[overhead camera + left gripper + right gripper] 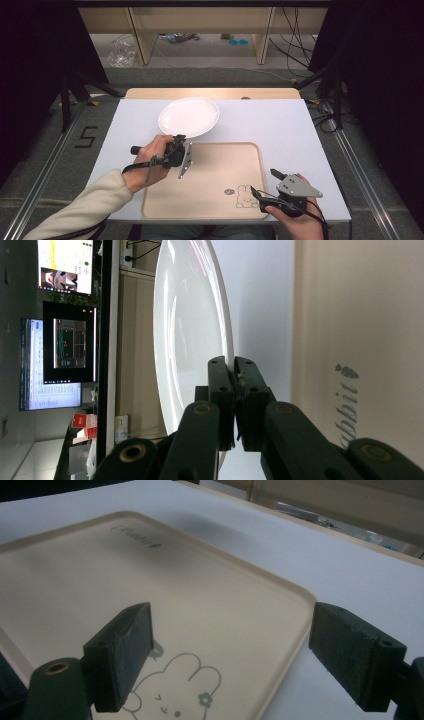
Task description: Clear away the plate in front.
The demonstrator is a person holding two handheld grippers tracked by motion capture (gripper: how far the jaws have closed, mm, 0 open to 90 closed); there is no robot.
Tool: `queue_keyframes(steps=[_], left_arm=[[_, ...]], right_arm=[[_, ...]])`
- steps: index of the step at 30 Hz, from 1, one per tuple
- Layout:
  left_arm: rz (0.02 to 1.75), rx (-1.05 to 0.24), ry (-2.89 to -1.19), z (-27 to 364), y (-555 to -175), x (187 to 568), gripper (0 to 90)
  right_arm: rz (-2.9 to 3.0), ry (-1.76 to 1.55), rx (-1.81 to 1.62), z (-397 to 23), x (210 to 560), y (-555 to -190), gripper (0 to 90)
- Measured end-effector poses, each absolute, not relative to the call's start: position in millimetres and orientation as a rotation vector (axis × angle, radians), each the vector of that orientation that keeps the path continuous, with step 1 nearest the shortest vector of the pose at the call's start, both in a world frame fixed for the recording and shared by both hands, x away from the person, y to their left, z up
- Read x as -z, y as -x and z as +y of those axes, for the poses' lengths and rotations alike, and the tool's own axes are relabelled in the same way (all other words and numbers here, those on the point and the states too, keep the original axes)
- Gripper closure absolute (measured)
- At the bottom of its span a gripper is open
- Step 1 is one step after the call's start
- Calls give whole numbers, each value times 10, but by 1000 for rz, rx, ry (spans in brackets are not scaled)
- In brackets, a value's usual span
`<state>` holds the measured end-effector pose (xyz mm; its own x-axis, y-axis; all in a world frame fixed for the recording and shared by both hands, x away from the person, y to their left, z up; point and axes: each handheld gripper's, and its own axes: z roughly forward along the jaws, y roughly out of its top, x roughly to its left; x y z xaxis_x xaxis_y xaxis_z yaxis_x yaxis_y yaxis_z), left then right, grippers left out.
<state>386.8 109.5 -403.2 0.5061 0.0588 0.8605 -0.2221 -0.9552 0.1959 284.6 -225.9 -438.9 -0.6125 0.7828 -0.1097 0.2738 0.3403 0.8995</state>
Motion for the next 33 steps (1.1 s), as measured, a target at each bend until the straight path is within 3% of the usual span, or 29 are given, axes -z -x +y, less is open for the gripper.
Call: queue_keyframes(steps=[33], left_arm=[[-178,-1418,-2451,1075,-3648,3999,870]], right_arm=[[2070,-925,-1241,-2258,4386,-2839,190]])
